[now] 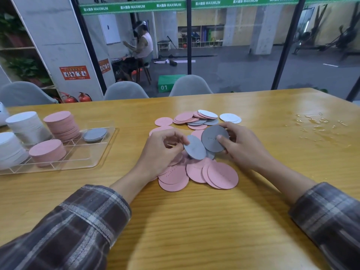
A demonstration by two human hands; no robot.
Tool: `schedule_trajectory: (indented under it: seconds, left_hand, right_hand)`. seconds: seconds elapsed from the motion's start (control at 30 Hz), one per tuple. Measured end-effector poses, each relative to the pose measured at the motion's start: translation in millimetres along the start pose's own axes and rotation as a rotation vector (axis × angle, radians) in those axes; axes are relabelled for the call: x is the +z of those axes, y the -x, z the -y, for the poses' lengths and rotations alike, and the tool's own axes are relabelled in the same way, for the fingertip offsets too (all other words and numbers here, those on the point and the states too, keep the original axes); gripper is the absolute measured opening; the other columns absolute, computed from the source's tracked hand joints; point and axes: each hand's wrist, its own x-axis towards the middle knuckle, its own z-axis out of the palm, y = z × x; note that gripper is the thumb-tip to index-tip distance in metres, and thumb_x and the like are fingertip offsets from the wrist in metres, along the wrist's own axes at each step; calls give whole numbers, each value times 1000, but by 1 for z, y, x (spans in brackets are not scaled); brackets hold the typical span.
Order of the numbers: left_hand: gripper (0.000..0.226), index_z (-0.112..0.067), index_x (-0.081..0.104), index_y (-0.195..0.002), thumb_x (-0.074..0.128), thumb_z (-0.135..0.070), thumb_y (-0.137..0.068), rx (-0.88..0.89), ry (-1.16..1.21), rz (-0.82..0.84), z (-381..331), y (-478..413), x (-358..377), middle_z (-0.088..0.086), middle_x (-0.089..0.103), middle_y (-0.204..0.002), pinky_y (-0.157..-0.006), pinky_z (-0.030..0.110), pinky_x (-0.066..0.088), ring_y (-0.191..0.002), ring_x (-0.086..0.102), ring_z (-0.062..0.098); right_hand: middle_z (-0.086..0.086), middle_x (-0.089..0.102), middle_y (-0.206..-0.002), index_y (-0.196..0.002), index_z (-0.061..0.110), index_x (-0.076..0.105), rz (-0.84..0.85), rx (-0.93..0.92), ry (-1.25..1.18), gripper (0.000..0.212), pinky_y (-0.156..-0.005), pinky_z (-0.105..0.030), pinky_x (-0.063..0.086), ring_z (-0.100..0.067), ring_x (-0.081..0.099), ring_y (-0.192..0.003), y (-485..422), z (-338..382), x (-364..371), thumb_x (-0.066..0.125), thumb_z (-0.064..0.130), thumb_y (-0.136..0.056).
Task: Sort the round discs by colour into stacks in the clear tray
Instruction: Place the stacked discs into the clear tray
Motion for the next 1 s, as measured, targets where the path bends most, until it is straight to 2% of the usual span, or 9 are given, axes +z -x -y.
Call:
schedule_trajectory:
  seconds: [0.13,0.27,0.37,0.47,0.57,0.67,0.8,0.9,1.0]
  left_hand:
    - [22,-10,78,-87,64,7,-87,-46,14,6,-3,2,3,-9,75,-85,-70,17,51,-81,72,6]
    - [12,-14,78,-85,71,-4,-86,-66,76,-23,-5,1,4,-7,74,-88,-66,25,52,-77,70,14]
    - [17,-19,77,-96,78,-4,-87,-69,75,14,-8,1,2,-7,75,-99,-67,25,56,-82,71,13]
    - [27,-17,75,-107,86,-8,-83,-23,21,10,-9,1,2,-2,76,-97,-77,21,58,-87,74,10]
    - [27,-16,79,-101,91,-12,-78,10,-50,-83,-10,-1,6,-1,77,-87,-75,15,55,-82,73,8]
    - [22,-19,81,-96,91,-16,-77,33,-91,-121,-11,-4,12,-4,77,-83,-75,16,54,-80,72,9]
    - [17,-18,81,-96,88,-18,-81,45,-111,-112,-10,-7,20,-7,77,-87,-78,20,57,-85,73,9]
    - [10,-19,80,-99,81,-22,-89,58,-191,-114,-6,-9,23,-11,75,-92,-74,13,52,-85,69,3]
    - [32,-22,77,-112,77,-45,-90,-3,-427,4,6,-7,25,-8,64,-99,-80,14,46,-89,58,4]
  right_hand:
    - [20,63,-79,-115,27,64,-17,-2,12,19,-61,-22,41,2,57,-59,-1,0,0,57,17,-101]
    - [22,65,-78,-118,28,66,-15,3,-3,21,-60,-24,45,-3,59,-62,-2,-2,0,57,17,-101]
    - [26,63,-73,-116,30,65,44,18,-51,24,-54,-20,45,-4,57,-57,-2,-1,0,50,15,-105]
    - [9,65,-85,-119,32,67,123,46,-112,30,-53,-25,45,-7,57,-58,-3,0,3,42,18,-109]
    - [-12,64,-94,-122,32,67,209,51,-186,32,-50,-21,40,-9,55,-59,-1,3,5,38,21,-110]
    - [-1,71,-100,-124,30,66,223,-39,-134,24,-60,-21,46,-9,62,-73,1,6,4,48,28,-108]
    - [11,72,-112,-127,29,64,207,-101,-16,30,-87,-39,56,-12,69,-101,2,5,3,63,31,-97]
    - [15,73,-109,-123,30,66,142,-90,15,32,-91,-43,55,-9,69,-100,0,5,1,62,35,-91]
    - [16,73,-102,-116,36,65,62,-45,32,28,-87,-47,56,-13,69,-94,-2,0,-3,61,36,-88]
